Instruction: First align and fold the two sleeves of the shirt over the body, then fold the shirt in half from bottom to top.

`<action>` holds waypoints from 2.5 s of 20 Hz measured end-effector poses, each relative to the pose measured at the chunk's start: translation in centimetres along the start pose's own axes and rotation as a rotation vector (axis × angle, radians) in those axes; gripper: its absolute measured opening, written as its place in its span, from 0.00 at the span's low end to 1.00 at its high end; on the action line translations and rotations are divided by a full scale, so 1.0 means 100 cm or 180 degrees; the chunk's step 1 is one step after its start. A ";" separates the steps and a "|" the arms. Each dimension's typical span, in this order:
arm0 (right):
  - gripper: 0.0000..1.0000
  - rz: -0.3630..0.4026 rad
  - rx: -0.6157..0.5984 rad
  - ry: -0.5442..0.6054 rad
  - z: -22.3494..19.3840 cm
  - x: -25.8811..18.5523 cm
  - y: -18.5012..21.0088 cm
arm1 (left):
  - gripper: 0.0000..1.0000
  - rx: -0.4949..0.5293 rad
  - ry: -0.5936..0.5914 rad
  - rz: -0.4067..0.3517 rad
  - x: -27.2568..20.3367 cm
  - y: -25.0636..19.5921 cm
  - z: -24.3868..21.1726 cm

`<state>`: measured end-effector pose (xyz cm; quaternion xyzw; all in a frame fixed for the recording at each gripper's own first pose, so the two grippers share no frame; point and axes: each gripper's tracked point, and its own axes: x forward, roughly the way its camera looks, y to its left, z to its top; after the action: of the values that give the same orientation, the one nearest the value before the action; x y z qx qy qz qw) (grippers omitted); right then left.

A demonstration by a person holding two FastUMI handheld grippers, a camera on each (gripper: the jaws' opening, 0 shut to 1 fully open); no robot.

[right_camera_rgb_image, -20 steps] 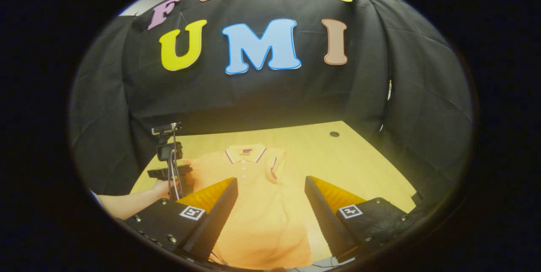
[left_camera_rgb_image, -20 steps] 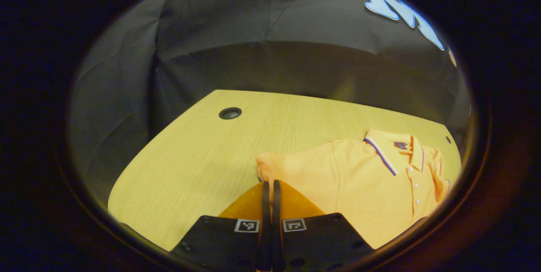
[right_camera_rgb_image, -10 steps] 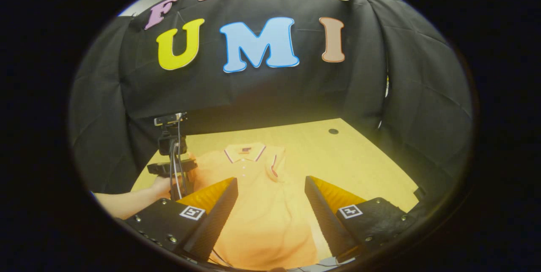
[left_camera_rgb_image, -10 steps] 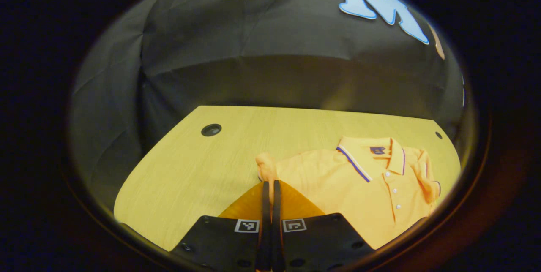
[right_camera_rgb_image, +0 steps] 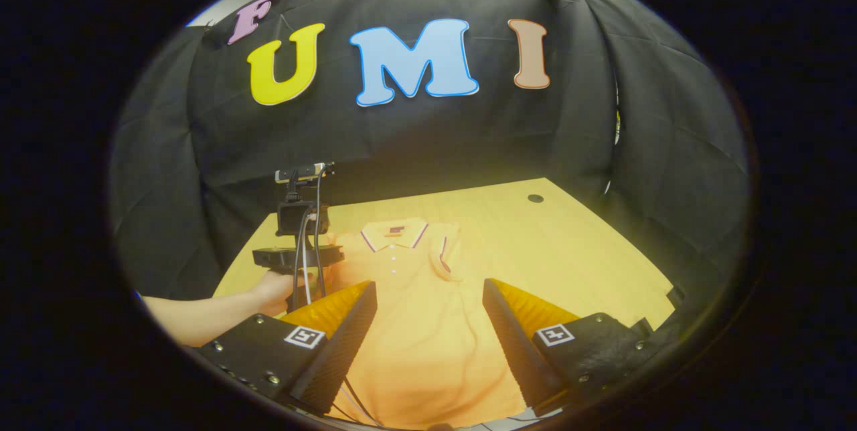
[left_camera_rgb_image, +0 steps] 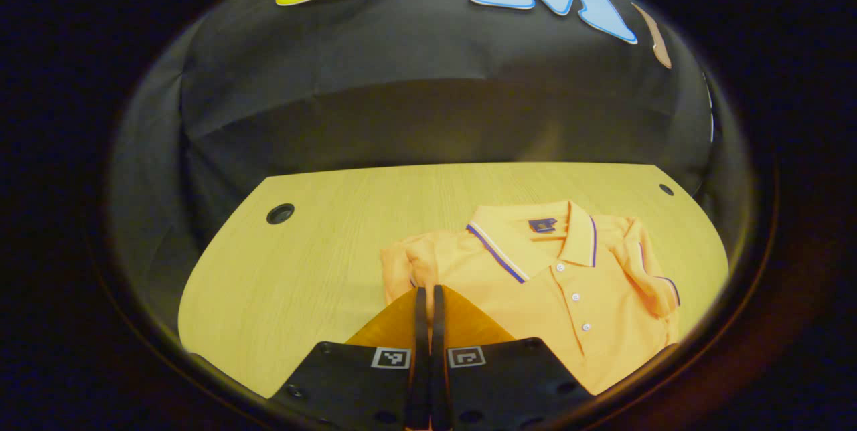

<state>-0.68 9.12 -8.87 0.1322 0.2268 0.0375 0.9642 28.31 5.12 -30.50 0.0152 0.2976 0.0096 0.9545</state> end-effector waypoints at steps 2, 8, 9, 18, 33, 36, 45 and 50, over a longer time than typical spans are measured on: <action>0.99 -0.0013 0.0031 -0.0007 0.003 0.001 -0.004 | 0.06 0.0025 0.0046 -0.0066 0.001 -0.011 -0.003; 0.99 0.0016 -0.0028 -0.0011 0.004 -0.002 -0.016 | 0.19 -0.0051 0.0172 -0.0216 0.000 -0.027 -0.016; 0.99 0.0028 -0.0034 -0.0004 0.003 -0.003 -0.018 | 0.24 -0.0068 0.0204 -0.0205 -0.004 -0.026 -0.019; 0.99 0.0155 -0.0048 0.0068 -0.027 -0.005 -0.036 | 0.92 -0.0015 0.0129 -0.0367 -0.065 -0.036 -0.031; 0.99 0.0042 -0.0212 0.0492 -0.121 -0.018 -0.087 | 0.96 -0.0019 0.0208 -0.0501 -0.206 -0.046 -0.134; 0.99 0.0064 -0.0212 0.0593 -0.140 -0.020 -0.089 | 0.96 0.0007 0.0217 -0.0488 -0.233 -0.040 -0.154; 0.98 0.0135 -0.0265 0.0850 -0.182 -0.024 -0.096 | 0.96 0.0012 0.0182 -0.0511 -0.301 -0.031 -0.201; 0.99 0.0183 -0.0350 0.1010 -0.208 -0.028 -0.101 | 0.96 0.0033 0.0143 -0.0513 -0.332 -0.027 -0.229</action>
<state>-12.35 3.94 -28.40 0.0781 0.3699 0.0978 0.9206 -11.98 2.09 -30.53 -0.0040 0.3191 -0.0685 0.9452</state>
